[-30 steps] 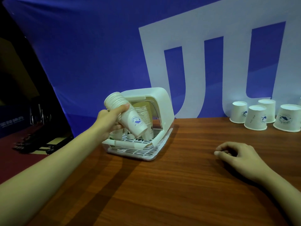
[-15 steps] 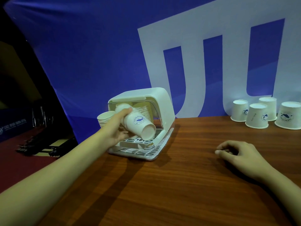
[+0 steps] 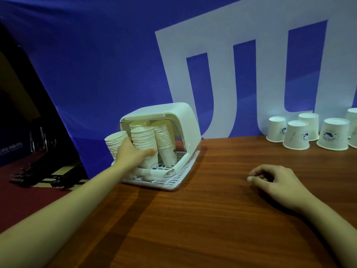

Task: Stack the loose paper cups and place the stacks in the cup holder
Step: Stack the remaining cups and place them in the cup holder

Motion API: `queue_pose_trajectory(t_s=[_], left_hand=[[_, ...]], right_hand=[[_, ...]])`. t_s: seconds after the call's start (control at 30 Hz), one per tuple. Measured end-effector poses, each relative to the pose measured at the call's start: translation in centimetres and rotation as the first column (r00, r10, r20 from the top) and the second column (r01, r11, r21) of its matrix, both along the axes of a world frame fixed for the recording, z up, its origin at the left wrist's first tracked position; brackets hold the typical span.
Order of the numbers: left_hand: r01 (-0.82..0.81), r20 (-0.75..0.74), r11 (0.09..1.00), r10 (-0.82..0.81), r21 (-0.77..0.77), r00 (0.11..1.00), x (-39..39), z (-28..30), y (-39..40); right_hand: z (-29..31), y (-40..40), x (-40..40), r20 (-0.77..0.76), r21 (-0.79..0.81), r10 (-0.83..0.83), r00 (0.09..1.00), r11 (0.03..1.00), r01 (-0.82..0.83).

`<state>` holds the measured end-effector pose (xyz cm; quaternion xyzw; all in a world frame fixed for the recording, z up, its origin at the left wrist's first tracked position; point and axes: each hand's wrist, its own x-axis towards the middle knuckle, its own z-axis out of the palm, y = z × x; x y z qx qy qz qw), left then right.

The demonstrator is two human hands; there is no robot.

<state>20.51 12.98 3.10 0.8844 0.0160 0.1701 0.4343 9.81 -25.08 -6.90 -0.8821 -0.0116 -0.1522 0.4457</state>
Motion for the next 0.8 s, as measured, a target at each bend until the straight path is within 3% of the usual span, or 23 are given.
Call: queue_pose_trajectory(t_s=[0.17,0.43,0.6,0.8], left_hand=[[0.028,-0.038,0.996,-0.032,-0.083,0.999,-0.6,-0.6,0.2],[-0.012,-0.025,0.977,0.017,0.212,1.0,-0.8,-0.4,2.0],[-0.041,0.027,0.992,0.038,0.117,0.999,-0.7,-0.4,1.6],[-0.01,-0.014,0.98,0.013,0.196,1.0,-0.9,0.3,0.8]], right_hand=[[0.0,0.0,0.0,-0.006,0.006,-0.002,1.0,1.0,0.002],[0.0,0.0,0.0,0.01,0.011,0.003,1.0,1.0,-0.003],[0.1,0.1,-0.2,0.01,0.015,0.004,1.0,1.0,-0.005],[0.3,0.2,-0.3,0.014,-0.001,0.001,1.0,1.0,-0.001]])
